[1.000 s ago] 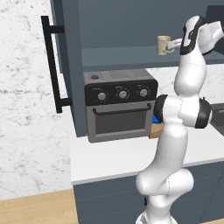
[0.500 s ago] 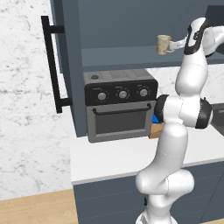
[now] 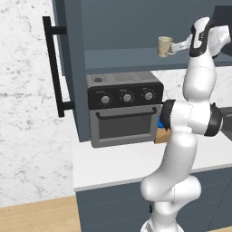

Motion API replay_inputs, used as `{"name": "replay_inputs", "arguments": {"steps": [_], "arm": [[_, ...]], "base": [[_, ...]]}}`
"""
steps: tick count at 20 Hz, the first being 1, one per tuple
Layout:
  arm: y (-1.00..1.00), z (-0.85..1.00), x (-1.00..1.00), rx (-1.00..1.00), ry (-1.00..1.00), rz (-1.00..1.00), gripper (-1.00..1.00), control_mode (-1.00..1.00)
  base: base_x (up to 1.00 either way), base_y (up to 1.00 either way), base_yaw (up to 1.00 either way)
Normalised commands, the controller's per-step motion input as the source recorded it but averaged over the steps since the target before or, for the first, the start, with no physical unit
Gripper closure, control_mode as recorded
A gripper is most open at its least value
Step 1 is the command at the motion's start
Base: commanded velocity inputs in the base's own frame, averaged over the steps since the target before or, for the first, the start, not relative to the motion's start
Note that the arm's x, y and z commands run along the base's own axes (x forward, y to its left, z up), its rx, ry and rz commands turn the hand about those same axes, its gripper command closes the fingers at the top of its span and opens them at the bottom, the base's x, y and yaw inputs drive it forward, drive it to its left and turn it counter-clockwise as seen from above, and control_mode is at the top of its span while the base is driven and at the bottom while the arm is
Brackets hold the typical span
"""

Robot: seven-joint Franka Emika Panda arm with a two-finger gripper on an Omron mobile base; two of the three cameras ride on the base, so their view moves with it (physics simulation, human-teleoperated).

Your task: Pick the kettle from the counter and place it on the tray. Then pick the mug from the cabinet and place it on the tray. Then close the cabinet doors.

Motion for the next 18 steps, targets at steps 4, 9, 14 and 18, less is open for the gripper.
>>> {"name": "replay_inputs", "arguments": {"steps": [4,9,14,18], "arm": [[0.11,0.00,-0.64,0.00,-0.03,0.00,1.00,-1.00],[0.10,0.00,-0.77,0.00,-0.11,-0.02,1.00,-1.00],[0.07,0.00,-0.92,0.00,-0.07,-0.01,1.00,-1.00],[0.00,0.00,-1.00,0.00,-0.01,0.00,1.00,-1.00]], "base": [[0.00,0.00,0.00],[0.00,0.00,0.00],[0.00,0.00,0.00],[0.00,0.00,0.00]]}}
